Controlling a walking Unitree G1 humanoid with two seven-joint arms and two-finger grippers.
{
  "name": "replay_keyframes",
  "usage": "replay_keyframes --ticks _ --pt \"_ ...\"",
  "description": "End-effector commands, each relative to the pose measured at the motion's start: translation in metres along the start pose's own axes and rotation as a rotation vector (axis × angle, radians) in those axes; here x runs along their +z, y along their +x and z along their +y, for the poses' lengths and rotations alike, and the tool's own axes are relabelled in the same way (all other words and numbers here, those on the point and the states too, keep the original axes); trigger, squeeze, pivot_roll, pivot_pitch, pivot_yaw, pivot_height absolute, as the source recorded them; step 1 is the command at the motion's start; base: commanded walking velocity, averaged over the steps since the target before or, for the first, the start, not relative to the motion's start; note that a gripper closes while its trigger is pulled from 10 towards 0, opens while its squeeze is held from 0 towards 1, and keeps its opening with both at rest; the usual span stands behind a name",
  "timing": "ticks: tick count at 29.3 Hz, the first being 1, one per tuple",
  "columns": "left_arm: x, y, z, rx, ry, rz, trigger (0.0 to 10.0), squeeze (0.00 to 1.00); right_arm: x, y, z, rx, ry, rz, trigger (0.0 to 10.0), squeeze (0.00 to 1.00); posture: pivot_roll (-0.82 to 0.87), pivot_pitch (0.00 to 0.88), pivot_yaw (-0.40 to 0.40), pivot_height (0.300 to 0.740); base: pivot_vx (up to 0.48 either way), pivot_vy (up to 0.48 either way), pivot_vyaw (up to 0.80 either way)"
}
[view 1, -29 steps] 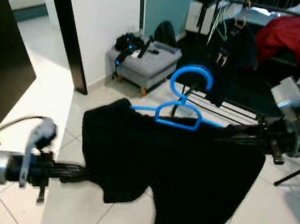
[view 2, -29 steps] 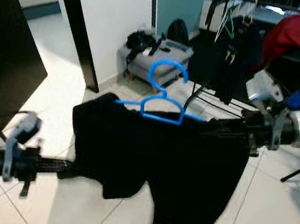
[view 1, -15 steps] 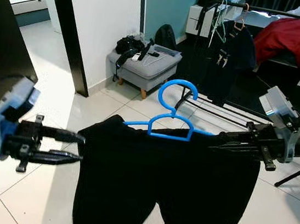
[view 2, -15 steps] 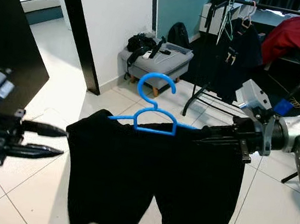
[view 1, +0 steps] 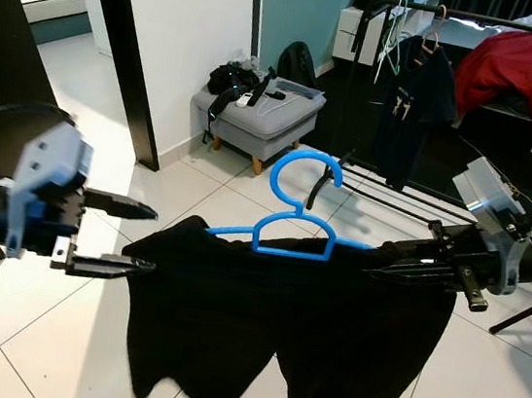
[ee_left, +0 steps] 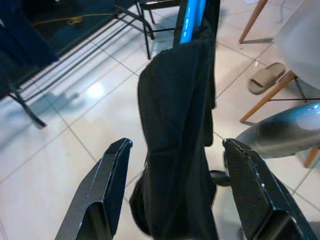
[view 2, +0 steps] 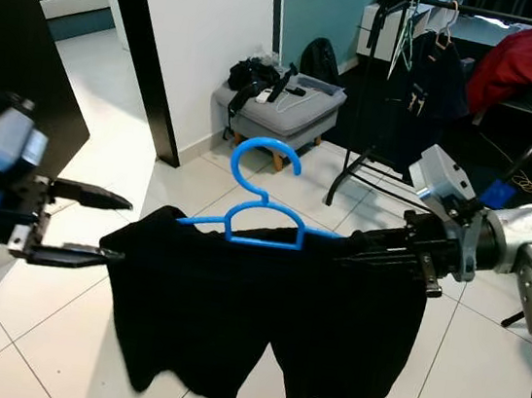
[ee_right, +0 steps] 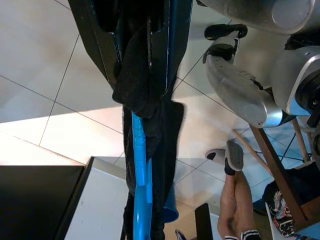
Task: Hang hanger
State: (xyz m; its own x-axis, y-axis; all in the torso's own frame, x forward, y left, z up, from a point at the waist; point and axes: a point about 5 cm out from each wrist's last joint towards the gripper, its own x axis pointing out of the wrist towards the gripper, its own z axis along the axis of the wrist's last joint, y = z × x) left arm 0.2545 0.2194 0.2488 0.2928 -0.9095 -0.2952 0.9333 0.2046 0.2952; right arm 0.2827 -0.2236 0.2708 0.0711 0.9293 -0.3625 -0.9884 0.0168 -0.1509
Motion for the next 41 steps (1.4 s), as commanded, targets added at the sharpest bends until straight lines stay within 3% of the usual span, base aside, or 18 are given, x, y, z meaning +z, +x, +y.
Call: replay_keyframes --ticks 1,10,11,15,16,36,37,39,40,41 --pt "-0.003 0.011 0.002 0.019 -0.025 0.014 10.0 0.0 0.008 0.005 0.001 0.027 -0.036 -0.037 0.0 0.0 -0.07 0.0 0.058 0.736 0.0 0.0 0.0" --pt "-0.01 0.022 -0.001 0.009 -0.081 0.025 10.0 0.0 0.01 0.007 0.001 0.031 -0.038 -0.041 0.0 0.0 -0.07 0.0 0.06 0.736 0.0 0.0 0.0" --pt "-0.011 0.023 -0.001 0.005 -0.094 0.028 2.2 0.0 0.01 0.007 0.001 0.031 -0.039 -0.041 0.0 0.0 -0.07 0.0 0.06 0.736 0.0 0.0 0.0" --pt "-0.012 0.024 -0.003 -0.008 -0.102 0.034 2.2 0.0 0.01 0.007 0.001 0.03 -0.04 -0.041 0.0 0.0 -0.07 0.0 0.06 0.736 0.0 0.0 0.0" --pt "-0.014 0.024 -0.005 -0.027 -0.113 0.043 0.0 0.0 0.01 0.007 0.001 0.03 -0.04 -0.042 0.0 0.0 -0.08 0.0 0.063 0.736 0.0 0.0 0.0" --pt "-0.02 0.031 -0.015 -0.095 -0.159 0.032 0.0 0.0 0.004 0.013 0.0 0.003 -0.015 -0.033 0.0 0.0 -0.08 0.0 0.061 0.736 0.0 0.0 0.0" --pt "-0.021 0.032 -0.015 -0.094 -0.164 0.028 0.0 0.0 0.001 0.014 -0.001 -0.008 -0.001 -0.024 10.0 0.05 -0.08 0.0 0.061 0.736 0.0 0.0 0.0" --pt "-0.021 0.032 -0.015 -0.094 -0.164 0.028 0.0 0.0 0.001 0.014 -0.001 -0.008 -0.001 -0.024 10.0 0.05 -0.08 0.0 0.061 0.736 0.0 0.0 0.0" --pt "-0.023 0.032 -0.015 -0.087 -0.17 0.027 0.0 0.0 -0.002 0.014 -0.002 -0.02 0.01 -0.018 10.0 1.0 -0.08 0.0 0.061 0.736 0.0 0.0 0.0" --pt "-0.023 0.032 -0.015 -0.087 -0.17 0.027 0.0 0.0 -0.002 0.014 -0.002 -0.02 0.01 -0.018 10.0 1.0 -0.08 0.0 0.061 0.736 0.0 0.0 0.0"
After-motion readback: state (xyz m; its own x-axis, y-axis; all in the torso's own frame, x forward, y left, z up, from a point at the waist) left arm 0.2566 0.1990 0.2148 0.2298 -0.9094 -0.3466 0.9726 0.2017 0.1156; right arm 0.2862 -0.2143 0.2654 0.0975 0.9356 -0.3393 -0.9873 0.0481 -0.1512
